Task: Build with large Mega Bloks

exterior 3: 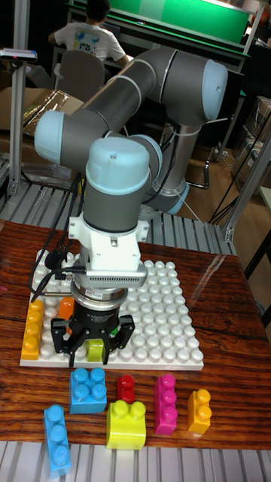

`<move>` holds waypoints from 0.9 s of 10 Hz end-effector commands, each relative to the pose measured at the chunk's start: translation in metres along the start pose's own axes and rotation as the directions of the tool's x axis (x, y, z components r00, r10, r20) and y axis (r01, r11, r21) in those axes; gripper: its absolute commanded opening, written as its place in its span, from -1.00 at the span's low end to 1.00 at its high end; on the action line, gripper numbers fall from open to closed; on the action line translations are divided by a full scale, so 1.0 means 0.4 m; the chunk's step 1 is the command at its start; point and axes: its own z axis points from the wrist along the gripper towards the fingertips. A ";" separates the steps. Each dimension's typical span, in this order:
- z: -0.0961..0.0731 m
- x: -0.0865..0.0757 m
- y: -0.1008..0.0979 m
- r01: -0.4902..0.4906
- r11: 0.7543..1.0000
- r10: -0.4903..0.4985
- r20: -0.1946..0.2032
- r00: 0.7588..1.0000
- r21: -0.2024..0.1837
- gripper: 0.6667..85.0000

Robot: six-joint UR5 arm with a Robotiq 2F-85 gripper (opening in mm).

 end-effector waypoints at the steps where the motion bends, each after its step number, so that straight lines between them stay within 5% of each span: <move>1: 0.028 -0.024 0.021 -0.014 1.000 0.014 0.004 1.000 0.009 0.32; 9: 0.049 -0.046 0.015 0.038 0.999 -0.038 -0.011 0.999 0.014 0.60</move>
